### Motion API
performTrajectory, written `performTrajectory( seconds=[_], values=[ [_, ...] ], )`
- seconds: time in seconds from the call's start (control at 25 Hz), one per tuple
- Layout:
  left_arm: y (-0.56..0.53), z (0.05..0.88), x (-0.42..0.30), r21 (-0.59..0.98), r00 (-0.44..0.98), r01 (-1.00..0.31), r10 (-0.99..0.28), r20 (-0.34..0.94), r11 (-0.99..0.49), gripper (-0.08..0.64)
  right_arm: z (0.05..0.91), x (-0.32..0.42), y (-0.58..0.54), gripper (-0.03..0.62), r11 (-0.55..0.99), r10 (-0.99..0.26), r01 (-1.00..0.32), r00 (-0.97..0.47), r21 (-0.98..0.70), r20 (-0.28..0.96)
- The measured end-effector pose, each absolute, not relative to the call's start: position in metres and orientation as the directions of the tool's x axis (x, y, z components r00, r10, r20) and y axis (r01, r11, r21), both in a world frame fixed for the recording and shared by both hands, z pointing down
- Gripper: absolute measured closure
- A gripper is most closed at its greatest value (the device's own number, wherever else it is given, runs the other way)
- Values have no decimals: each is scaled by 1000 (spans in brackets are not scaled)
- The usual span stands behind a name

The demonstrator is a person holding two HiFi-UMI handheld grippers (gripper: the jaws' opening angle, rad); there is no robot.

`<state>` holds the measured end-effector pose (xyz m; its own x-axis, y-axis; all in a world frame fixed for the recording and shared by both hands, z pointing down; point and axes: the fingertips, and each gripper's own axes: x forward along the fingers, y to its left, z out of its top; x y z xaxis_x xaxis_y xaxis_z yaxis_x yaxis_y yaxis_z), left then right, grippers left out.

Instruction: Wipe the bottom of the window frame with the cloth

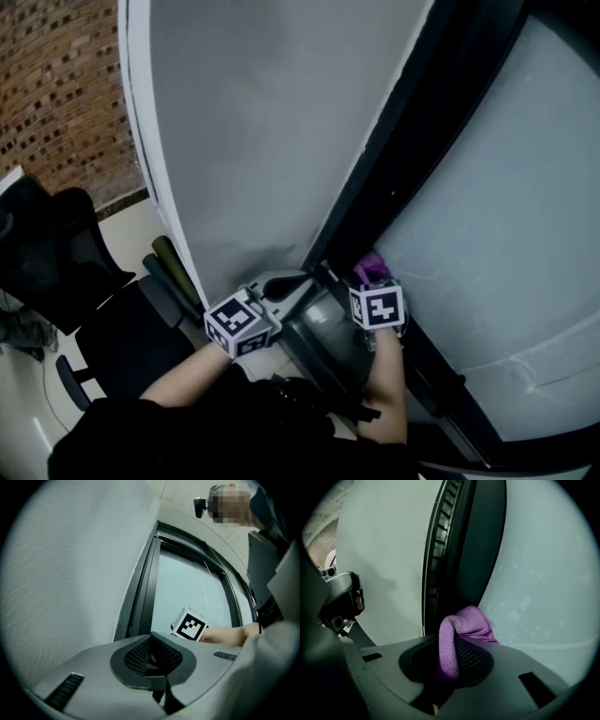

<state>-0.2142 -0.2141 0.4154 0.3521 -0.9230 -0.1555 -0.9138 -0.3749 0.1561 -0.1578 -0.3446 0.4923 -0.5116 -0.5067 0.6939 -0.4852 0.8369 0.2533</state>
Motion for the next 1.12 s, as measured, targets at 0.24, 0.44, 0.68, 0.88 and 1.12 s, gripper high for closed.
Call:
performTrajectory(
  seconds=[0.24, 0.44, 0.68, 0.88, 1.12],
  values=[
    [-208, 415, -217, 156, 327, -924, -932, -156, -350, 568, 492, -164, -346, 522, 843, -506, -464, -518, 271, 690],
    [-203, 414, -218, 144, 318, -929, -935, -158, -340, 568, 495, -167, -342, 522, 852, -494, -455, -529, 261, 690],
    [-184, 413, -223, 143, 278, -942, -946, -168, -303, 568, 499, -163, -327, 522, 864, -484, -429, -564, 262, 670],
    [-179, 417, -226, 169, 267, -942, -952, -151, -291, 568, 494, -161, -308, 522, 890, -434, -408, -621, 204, 652],
    [-180, 422, -223, 192, 288, -931, -948, -134, -310, 568, 463, -154, -268, 523, 927, -358, -363, -784, 92, 508]
  ],
)
